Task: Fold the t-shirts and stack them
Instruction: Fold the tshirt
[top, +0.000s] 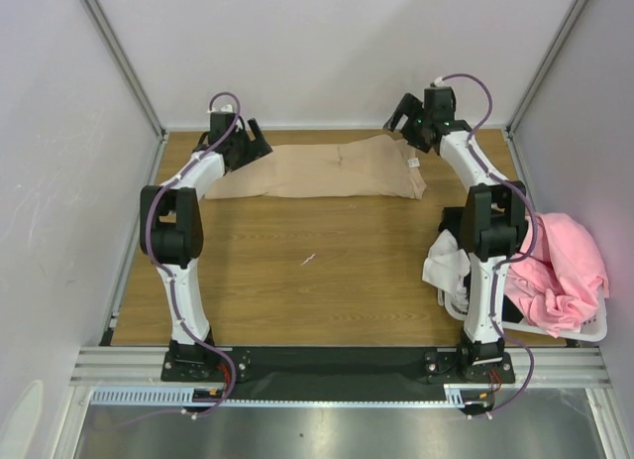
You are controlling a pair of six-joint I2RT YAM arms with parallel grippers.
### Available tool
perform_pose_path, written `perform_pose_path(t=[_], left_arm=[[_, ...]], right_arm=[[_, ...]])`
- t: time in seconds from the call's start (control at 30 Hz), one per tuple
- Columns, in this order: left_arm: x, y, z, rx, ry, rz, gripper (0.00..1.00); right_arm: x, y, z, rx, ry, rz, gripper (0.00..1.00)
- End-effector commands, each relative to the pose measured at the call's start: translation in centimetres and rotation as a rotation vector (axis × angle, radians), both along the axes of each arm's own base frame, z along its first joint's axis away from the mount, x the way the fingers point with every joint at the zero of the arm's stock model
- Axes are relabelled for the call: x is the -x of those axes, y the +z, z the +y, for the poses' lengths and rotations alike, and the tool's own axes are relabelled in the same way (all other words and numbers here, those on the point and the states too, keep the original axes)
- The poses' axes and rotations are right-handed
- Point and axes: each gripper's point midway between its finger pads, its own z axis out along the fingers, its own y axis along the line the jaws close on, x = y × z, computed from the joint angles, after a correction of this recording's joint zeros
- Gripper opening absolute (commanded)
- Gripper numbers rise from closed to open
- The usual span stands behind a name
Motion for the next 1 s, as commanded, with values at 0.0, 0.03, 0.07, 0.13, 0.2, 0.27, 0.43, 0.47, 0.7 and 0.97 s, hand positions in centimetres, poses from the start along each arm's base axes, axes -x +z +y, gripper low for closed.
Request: perform_pose_path(t=[0.0, 0.03, 0.07, 0.13, 0.2, 0.27, 0.43, 0.47, 0.7, 0.97], left_arm=[[0.2, -0.9, 0.6, -0.034, 0.007, 0.045, 0.9], [0.5, -1.3, 0.7, -0.032, 0.012, 0.058, 0.89], [0.6, -1.4, 0.6, -0.026, 0.017, 0.061, 0.89], [1.0, -2.0, 0.8, -0.031, 0.025, 0.076, 0.89], [1.4, -2.4, 1.0, -0.039, 0.028, 0.092, 0.9], [1.8, -2.7, 1.3, -0.058, 0.031, 0.111, 0.89], [3.0, -2.8, 2.6, -0.11, 0.062, 0.149, 0.9], [3.4, -3.0, 2.7, -0.109, 0.074, 0.163, 0.9], [5.5, -4.3, 4.1, -0.112, 0.175, 0.213, 0.9], [5.8, -4.8, 5.1, -0.096, 0.242, 0.232, 0.9]], right_arm=[[3.6, -4.1, -1.5, 0.157, 0.007, 0.138, 0.95], [4.5, -5.1, -1.4, 0.175, 0.013, 0.175, 0.95], [4.7, -5.8, -1.6, 0.194, 0.011, 0.195, 0.95], [5.7, -6.8, -1.9, 0.244, 0.024, 0.241, 0.94], [6.3, -7.3, -2.7, 0.324, 0.029, 0.259, 0.93], [6.8, -7.2, -3.7, 0.374, 0.025, 0.263, 0.9], [8.1, -6.3, -5.8, 0.466, 0.092, 0.25, 0.79], [8.4, -6.3, -6.4, 0.477, 0.103, 0.253, 0.75], [11.9, -7.8, -8.4, 0.582, 0.216, 0.276, 0.69], [12.2, -8.1, -7.4, 0.554, 0.33, 0.199, 0.6]])
